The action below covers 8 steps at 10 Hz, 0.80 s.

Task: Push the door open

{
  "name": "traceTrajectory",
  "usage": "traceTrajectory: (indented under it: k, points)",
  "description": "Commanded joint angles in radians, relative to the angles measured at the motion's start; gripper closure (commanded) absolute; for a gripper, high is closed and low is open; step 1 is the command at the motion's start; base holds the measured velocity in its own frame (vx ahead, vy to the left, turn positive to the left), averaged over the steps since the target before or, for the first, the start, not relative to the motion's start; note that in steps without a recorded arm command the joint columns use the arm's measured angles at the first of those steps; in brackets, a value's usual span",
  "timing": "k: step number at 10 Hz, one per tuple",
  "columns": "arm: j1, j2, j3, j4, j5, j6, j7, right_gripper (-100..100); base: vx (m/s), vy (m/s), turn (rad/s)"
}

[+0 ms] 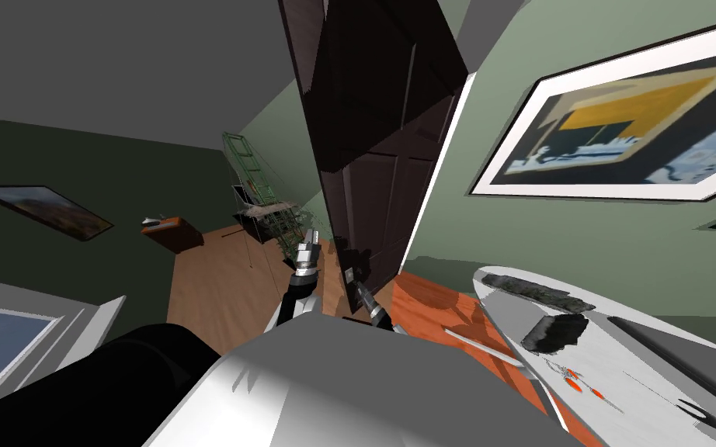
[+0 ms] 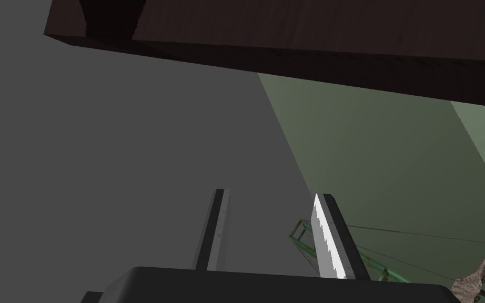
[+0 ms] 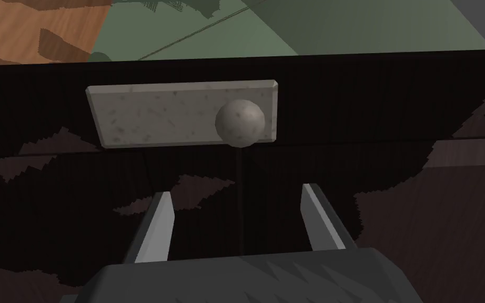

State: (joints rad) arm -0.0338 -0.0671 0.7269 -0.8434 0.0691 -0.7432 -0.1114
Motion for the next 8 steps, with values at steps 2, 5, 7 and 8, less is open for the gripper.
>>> traceTrajectory:
  k: [2, 5, 7, 8]
  points:
    - [0.001, 0.012, -0.023, 0.005, -0.010, -0.003, 0.008, -100, -0.199, -0.056, -0.099]
    - [-0.001, 0.005, -0.024, 0.010, -0.008, -0.005, 0.011, -100, 0.034, 0.059, 0.015]
    - [-0.003, 0.007, -0.029, 0.016, -0.009, -0.008, 0.014, -100, 0.157, 0.140, 0.016]
    - [-0.005, 0.011, -0.033, 0.019, -0.009, -0.009, 0.016, -100, 0.176, 0.134, 0.030]
